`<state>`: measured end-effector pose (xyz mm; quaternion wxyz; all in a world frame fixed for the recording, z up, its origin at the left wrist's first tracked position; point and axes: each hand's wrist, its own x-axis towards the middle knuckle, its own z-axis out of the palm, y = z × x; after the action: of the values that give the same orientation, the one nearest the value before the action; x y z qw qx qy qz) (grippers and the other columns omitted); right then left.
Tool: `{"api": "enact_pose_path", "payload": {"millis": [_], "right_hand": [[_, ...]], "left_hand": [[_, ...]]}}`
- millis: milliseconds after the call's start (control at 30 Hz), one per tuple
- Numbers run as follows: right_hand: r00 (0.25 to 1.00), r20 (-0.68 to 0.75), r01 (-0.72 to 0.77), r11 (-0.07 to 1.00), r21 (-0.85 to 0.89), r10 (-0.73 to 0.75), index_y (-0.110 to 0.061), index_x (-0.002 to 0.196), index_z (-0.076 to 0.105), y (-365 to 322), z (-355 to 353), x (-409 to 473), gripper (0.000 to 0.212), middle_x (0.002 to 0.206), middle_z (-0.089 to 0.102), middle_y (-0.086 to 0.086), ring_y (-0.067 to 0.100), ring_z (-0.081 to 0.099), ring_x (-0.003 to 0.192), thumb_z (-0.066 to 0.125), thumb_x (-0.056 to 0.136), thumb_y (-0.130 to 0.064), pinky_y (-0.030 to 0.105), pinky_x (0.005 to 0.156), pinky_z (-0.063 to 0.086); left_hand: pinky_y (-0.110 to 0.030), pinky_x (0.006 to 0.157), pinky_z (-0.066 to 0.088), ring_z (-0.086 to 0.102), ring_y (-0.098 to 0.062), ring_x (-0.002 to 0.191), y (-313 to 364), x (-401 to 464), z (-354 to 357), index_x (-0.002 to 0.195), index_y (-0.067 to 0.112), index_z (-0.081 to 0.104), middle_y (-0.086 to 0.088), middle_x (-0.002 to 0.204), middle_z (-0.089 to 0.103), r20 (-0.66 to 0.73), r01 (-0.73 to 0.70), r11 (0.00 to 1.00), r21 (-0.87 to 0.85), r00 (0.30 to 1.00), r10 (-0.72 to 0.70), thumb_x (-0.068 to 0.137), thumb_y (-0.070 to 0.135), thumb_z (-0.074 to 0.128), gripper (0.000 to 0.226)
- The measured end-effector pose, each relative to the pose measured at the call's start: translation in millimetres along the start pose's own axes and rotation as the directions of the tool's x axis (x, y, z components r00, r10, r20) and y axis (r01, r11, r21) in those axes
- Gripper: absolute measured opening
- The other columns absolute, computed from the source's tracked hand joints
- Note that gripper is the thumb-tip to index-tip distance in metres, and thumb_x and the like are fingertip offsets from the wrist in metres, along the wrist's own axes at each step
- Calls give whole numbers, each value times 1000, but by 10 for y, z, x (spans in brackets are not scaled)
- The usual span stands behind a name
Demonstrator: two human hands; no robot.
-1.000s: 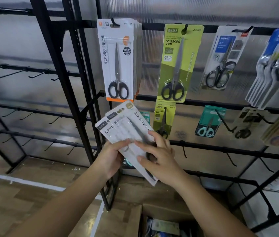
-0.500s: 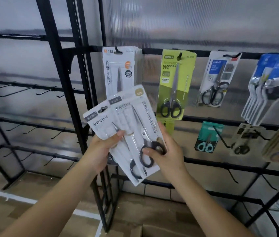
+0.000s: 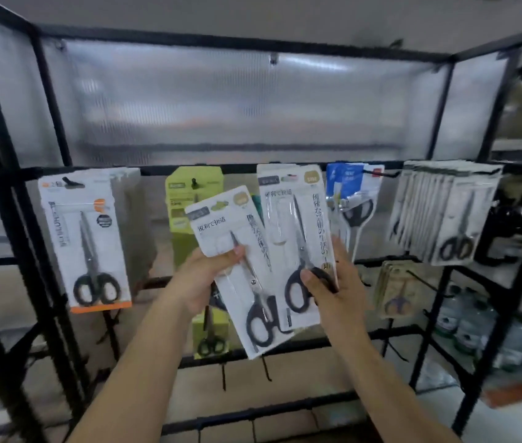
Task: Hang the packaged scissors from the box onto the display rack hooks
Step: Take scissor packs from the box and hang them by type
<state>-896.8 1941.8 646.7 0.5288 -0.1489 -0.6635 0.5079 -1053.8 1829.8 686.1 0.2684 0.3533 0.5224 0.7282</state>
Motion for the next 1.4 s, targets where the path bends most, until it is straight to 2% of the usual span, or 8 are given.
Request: {"api": "enact_pose_path", "payload": {"millis": [133,233,467,600,767,867,1000,1400], "right_hand": [[992,-125,-15,997,-73,6,-33,137,41,-12,-700,239,64,114,63,0,20,61,103,65,84,-8,43,98,47],[977,-212,-15,992,-127,-13,-58,120,38,-5,-1207,435,66,119,55,-28,8,61,103,69,81,-16,26,92,49],[940,-338,-39,979,-202,-33,-46,130,41,93,-2333,930,69,74,60,-16,-10,55,61,71,79,-10,7,66,46],[941,-332,-43,950,-308,-65,-34,142,33,186,-2882,1105,74,86,53,-33,-22,52,69,68,82,-7,-3,61,38],[973,-230,-94,925,-369,7,-35,144,30,266,-3277,1362,65,111,53,-15,-11,51,87,61,89,-20,-5,67,37],[987,-152,-117,908,-402,60,-40,143,24,301,-3371,1490,64,116,52,-7,10,53,105,59,91,-27,18,86,42],[996,-78,-82,836,-543,47,-45,140,18,300,-3505,1487,64,110,56,5,21,55,100,57,90,-34,36,88,47],[972,-31,-180,657,-732,231,-42,146,12,370,-3419,1824,65,111,55,5,16,57,80,48,92,-44,27,57,40]], "left_hand": [[-26,72,57,70,-10,84,-147,319,732,97,19,68,5,94,74,147,14,1000,-23,989,-11,66,17,69,31],[-33,84,51,68,-12,90,-217,563,1254,96,22,69,6,96,74,233,34,999,4,972,-34,65,17,71,32],[-13,61,49,67,5,79,-336,980,2373,98,26,65,18,88,73,370,44,997,57,927,-61,65,23,71,34],[-10,59,50,68,3,75,-502,1130,2812,95,22,66,14,84,73,319,70,997,32,945,-77,78,9,67,22],[-22,80,50,68,0,80,-669,1201,3124,94,21,68,12,87,74,261,66,997,48,962,-76,75,12,69,20],[-21,74,54,69,-3,79,-656,1252,3223,97,18,68,9,87,74,222,60,997,39,973,-67,80,9,66,19],[-21,71,50,69,-1,80,-564,1273,3229,95,21,68,11,88,74,220,20,995,95,975,-41,65,21,71,30],[-32,77,54,70,-14,83,-505,1151,2948,92,18,68,2,90,75,118,29,986,162,992,-49,62,16,71,30]]}}
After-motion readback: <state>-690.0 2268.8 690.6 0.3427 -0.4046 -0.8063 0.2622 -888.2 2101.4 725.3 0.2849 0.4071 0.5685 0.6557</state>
